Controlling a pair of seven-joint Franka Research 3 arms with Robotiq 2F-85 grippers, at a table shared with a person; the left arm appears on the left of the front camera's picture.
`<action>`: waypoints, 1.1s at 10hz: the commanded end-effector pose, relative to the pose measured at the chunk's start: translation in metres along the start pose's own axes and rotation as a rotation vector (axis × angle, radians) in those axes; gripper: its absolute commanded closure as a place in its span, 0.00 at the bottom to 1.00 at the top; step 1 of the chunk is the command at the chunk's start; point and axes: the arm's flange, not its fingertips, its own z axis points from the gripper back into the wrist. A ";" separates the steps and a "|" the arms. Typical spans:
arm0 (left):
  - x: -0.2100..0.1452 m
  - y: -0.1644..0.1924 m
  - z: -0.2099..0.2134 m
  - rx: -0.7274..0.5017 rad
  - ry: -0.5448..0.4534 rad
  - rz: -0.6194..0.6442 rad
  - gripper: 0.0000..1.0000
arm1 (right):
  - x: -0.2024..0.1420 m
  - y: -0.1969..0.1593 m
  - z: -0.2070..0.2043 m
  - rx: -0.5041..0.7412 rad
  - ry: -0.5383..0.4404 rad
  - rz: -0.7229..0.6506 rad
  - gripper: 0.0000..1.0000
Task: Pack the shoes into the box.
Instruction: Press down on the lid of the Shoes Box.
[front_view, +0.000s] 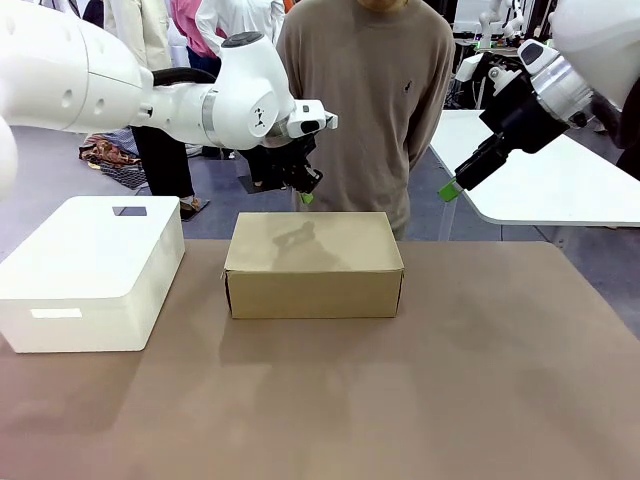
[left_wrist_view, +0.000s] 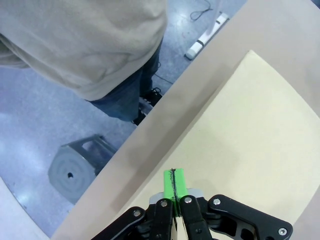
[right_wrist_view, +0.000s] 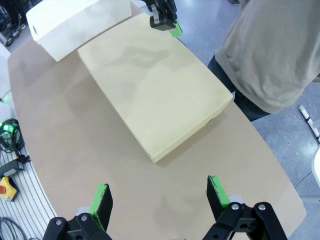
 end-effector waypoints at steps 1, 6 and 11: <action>0.000 -0.002 -0.002 -0.002 0.002 -0.002 1.00 | 0.001 0.000 0.001 -0.005 0.009 -0.001 0.00; 0.000 -0.002 -0.002 -0.002 0.002 -0.002 1.00 | 0.001 0.000 0.001 -0.005 0.009 -0.001 0.00; 0.000 -0.002 -0.002 -0.002 0.002 -0.002 1.00 | 0.001 0.000 0.001 -0.005 0.009 -0.001 0.00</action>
